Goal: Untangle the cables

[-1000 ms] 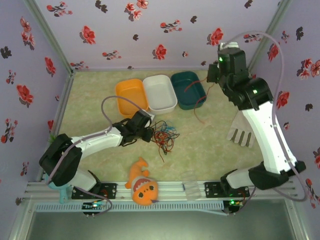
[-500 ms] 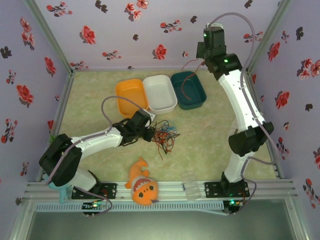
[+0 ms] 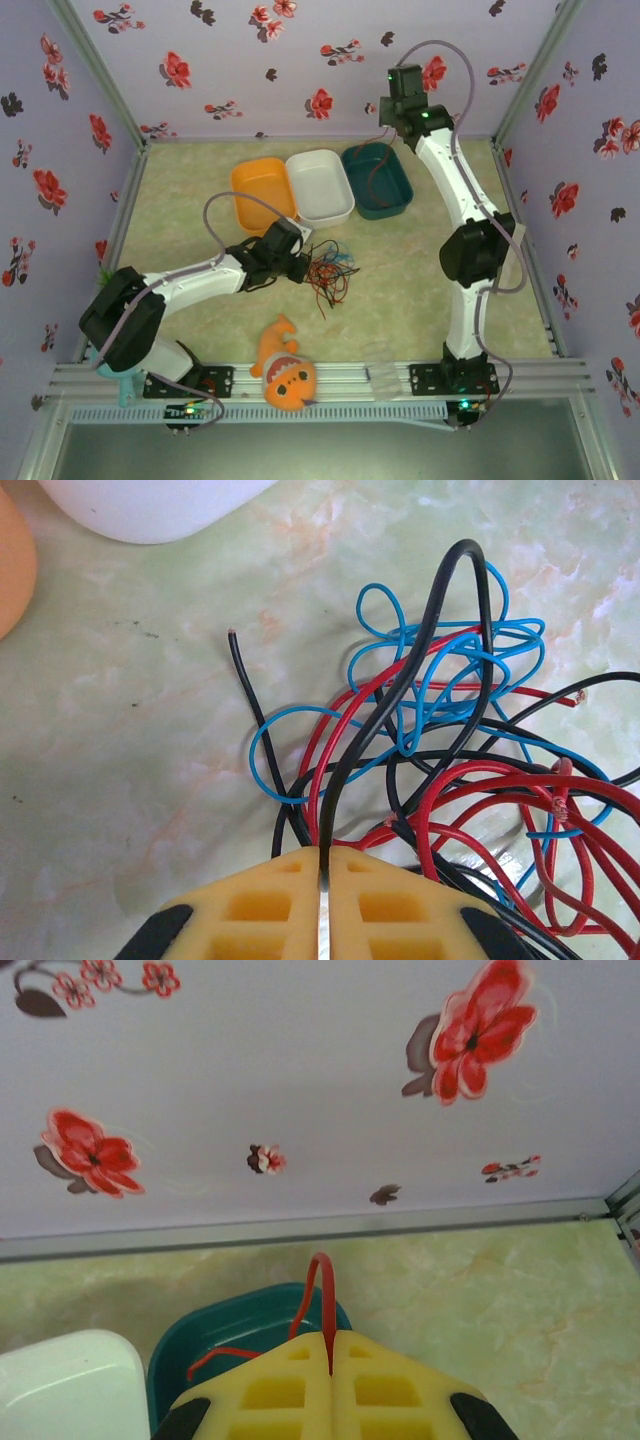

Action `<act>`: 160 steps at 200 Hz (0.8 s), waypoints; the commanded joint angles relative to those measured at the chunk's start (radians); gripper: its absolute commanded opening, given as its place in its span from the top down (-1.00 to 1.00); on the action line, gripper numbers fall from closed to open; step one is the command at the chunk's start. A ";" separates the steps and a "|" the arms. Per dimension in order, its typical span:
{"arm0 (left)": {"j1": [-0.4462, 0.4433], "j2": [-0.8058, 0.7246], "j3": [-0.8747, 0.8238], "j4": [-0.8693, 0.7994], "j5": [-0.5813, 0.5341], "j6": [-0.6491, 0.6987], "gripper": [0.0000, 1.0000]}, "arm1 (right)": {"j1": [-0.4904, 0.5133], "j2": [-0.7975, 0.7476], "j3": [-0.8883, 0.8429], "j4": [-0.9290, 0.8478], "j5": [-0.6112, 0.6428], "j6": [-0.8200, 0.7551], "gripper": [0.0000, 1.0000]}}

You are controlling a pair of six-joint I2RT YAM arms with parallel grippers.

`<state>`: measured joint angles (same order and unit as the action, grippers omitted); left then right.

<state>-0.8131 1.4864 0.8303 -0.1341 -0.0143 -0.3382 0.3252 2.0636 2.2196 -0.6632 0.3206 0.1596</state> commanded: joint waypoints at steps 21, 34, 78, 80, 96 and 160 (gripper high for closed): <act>0.003 0.014 0.016 0.017 0.019 -0.018 0.85 | -0.004 -0.009 -0.067 -0.090 0.072 0.056 1.00; 0.003 0.014 0.014 0.019 0.022 -0.018 0.86 | -0.005 -0.018 -0.100 -0.110 0.084 0.072 1.00; 0.003 0.016 0.009 0.022 0.022 -0.018 0.88 | -0.003 -0.033 -0.192 -0.139 0.049 0.101 1.00; 0.003 0.017 0.009 0.023 0.021 -0.018 0.89 | -0.003 -0.031 -0.194 -0.143 0.045 0.101 1.00; 0.003 0.016 0.007 0.024 0.023 -0.016 0.90 | 0.003 -0.015 -0.196 -0.170 0.020 0.106 1.00; 0.003 0.020 0.008 0.027 0.023 -0.017 0.91 | 0.024 0.105 -0.160 -0.258 -0.066 0.103 1.00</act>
<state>-0.8131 1.4929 0.8303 -0.1234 -0.0059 -0.3416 0.3374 2.0968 2.0277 -0.8532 0.2943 0.2474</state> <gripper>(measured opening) 0.062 0.046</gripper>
